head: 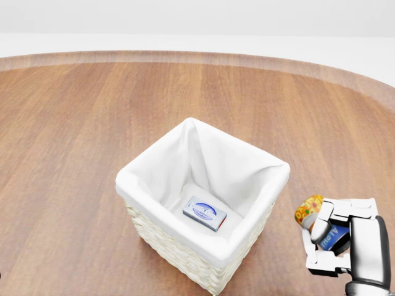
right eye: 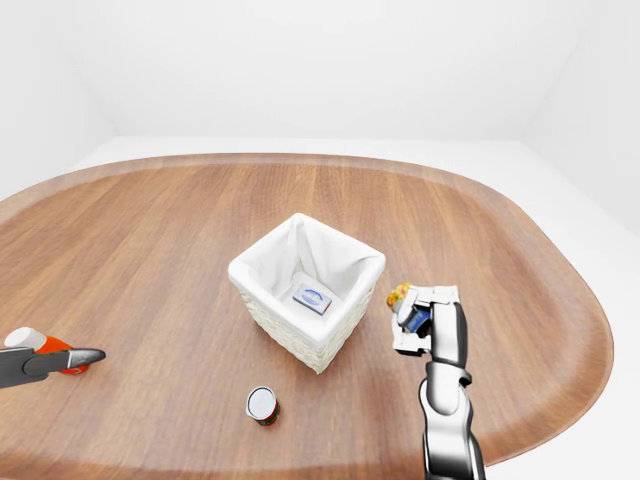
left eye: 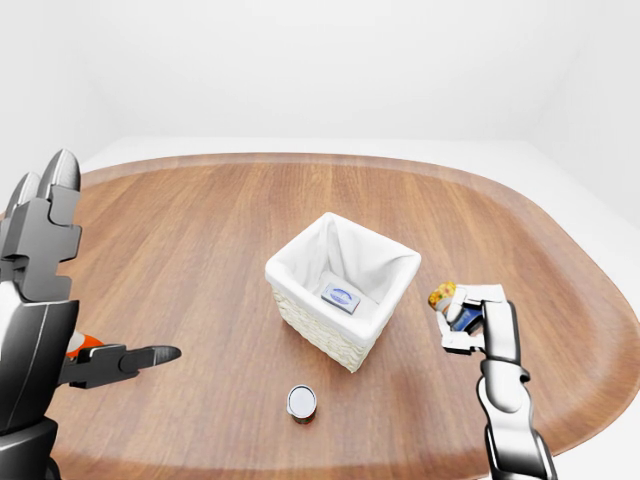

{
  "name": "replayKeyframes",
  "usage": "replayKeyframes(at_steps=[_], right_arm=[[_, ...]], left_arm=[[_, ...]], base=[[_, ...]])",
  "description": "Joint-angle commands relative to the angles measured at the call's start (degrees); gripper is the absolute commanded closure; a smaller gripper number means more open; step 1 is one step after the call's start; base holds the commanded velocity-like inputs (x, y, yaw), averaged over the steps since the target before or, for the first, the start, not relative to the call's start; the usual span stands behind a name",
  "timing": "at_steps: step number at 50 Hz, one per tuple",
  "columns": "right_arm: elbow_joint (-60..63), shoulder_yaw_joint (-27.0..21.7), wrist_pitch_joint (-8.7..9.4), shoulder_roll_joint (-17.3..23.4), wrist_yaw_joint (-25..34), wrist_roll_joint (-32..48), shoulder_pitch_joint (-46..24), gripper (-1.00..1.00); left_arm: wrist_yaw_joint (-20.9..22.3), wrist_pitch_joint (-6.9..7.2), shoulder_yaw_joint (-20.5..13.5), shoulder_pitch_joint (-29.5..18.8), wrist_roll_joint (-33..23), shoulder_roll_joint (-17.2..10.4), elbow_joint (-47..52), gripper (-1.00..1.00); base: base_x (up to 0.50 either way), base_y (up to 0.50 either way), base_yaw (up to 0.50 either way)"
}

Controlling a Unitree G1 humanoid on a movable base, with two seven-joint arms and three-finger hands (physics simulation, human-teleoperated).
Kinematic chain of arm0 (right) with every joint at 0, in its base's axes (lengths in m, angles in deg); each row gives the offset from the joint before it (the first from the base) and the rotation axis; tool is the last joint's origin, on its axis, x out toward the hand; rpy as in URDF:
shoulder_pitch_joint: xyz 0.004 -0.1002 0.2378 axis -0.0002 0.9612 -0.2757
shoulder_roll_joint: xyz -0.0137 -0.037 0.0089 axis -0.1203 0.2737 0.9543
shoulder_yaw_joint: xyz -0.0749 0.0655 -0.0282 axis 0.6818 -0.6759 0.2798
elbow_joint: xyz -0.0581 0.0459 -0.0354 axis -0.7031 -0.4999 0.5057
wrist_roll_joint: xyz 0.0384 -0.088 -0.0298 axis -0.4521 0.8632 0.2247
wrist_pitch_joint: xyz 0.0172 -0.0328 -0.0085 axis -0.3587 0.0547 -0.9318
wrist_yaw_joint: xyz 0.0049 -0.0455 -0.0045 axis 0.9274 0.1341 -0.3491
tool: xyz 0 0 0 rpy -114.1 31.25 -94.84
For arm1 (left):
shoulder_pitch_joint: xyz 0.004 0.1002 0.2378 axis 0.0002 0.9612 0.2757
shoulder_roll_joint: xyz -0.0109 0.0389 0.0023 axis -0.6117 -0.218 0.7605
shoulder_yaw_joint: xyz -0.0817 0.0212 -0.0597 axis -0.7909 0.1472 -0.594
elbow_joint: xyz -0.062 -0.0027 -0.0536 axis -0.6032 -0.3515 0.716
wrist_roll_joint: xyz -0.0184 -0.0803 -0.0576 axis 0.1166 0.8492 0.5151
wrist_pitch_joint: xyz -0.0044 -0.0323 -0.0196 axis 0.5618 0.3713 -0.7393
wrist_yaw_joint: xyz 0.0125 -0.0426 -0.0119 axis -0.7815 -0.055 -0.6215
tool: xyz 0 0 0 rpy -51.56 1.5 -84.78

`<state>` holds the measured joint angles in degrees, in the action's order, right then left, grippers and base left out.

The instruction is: Pick up the alphabet soup and the cream cheese box, and put them in the basket.

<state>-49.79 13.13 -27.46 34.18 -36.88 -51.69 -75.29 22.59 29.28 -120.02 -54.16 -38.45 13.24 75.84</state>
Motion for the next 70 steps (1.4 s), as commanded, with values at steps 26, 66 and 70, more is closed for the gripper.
replayKeyframes(at_steps=[26, 66, 70], right_arm=[[15.3, 11.3, 10.0, -0.5, 9.0, 4.9, -21.7, 1.0], [-19.0, 17.2, 10.0, -2.4, 17.6, 22.8, -43.8, 1.0], [-24.3, 17.9, 10.0, -2.3, 20.9, 27.8, -47.7, 1.0]], left_arm=[[0.0, 0.31, 0.2, 0.2, 0.4, 0.0, 0.0, -1.0], [0.0, 1.19, -0.2, -0.5, 0.8, -0.5, 0.0, -1.0], [0.0, 1.26, 0.1, -0.2, 0.7, -0.6, 0.0, -1.0]], base=[[0.0, 0.0, 0.0], [0.0, 0.0, 0.0], [0.0, 0.0, 0.0]])
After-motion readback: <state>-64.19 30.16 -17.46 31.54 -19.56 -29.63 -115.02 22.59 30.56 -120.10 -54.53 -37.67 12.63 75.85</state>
